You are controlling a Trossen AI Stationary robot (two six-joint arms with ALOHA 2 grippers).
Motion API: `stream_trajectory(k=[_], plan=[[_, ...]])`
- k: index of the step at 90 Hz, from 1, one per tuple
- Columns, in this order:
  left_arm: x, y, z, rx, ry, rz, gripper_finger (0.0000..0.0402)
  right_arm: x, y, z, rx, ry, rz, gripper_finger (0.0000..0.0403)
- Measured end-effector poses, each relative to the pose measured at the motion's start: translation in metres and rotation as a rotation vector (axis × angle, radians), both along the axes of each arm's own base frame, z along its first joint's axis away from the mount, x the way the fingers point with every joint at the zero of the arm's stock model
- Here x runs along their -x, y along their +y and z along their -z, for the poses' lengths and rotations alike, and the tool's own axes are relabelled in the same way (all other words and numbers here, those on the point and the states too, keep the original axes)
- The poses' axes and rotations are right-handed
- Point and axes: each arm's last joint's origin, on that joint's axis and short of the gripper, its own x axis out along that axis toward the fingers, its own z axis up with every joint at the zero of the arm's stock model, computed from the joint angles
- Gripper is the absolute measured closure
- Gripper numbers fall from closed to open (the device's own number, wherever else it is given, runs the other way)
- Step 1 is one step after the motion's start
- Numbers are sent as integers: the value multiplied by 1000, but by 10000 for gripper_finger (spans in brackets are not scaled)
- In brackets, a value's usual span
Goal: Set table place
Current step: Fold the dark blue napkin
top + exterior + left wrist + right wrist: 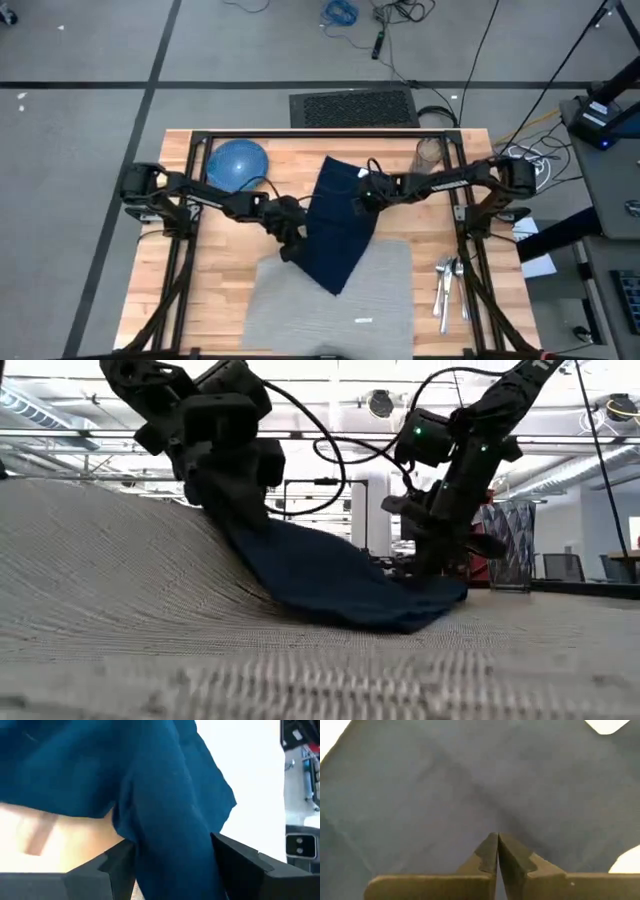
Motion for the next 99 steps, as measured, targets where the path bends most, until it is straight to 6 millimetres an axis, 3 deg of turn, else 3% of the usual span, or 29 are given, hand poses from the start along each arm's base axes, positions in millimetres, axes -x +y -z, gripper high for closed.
stream_trajectory(k=[32, 59, 77, 99], plan=[[11, -3, 5, 84, 132, 47, 181, -13, -19, 16, -36, -97, -5, 403], [31, 7, -3, -208, 249, -140, 181, -24, -23, 7, -39, -258, -17, 403], [46, 12, -23, -331, 244, -252, 181, -41, 6, -11, -40, -439, -139, 403], [56, -2, -21, -212, 317, -144, 181, -47, 64, -12, -110, -451, -299, 403]])
